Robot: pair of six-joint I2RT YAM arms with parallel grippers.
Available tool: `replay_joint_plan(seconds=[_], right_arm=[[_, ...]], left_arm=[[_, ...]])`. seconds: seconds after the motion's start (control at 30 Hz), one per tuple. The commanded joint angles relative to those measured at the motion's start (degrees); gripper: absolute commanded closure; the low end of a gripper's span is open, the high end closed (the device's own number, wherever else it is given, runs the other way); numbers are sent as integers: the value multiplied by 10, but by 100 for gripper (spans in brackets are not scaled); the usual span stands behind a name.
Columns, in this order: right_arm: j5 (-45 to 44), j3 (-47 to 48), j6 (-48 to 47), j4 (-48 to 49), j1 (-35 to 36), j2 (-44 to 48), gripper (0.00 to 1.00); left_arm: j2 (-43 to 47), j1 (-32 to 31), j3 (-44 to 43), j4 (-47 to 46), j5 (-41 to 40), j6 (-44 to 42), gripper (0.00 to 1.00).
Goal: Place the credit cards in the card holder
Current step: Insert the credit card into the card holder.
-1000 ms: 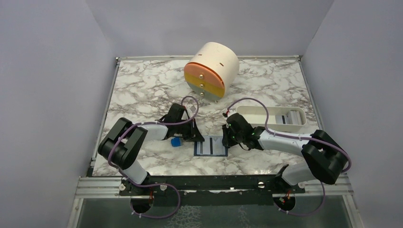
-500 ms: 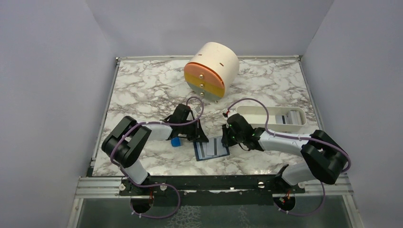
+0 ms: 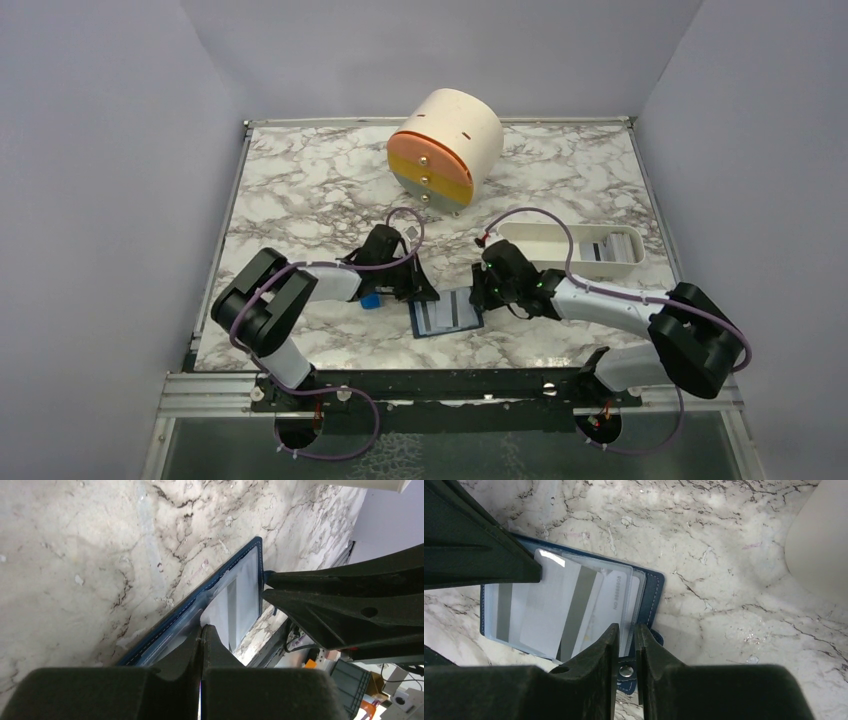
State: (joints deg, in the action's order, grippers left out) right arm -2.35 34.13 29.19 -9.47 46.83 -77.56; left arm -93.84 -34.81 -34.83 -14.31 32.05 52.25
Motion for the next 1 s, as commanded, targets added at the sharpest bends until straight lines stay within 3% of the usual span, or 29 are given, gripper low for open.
replay_joint_plan(seconds=[0.0,0.87,0.97], right_arm=[[-4,-17,27,-9,3,18,81],[21,-52,81,-4,3,61,83],[1,-36,71,-39,3,83,80]], left_arm=[[29,-12,23,-15,-46,26,100],[52,-80,51,-78,-124,101,100],[73,-80,53,-78,-129,97,72]])
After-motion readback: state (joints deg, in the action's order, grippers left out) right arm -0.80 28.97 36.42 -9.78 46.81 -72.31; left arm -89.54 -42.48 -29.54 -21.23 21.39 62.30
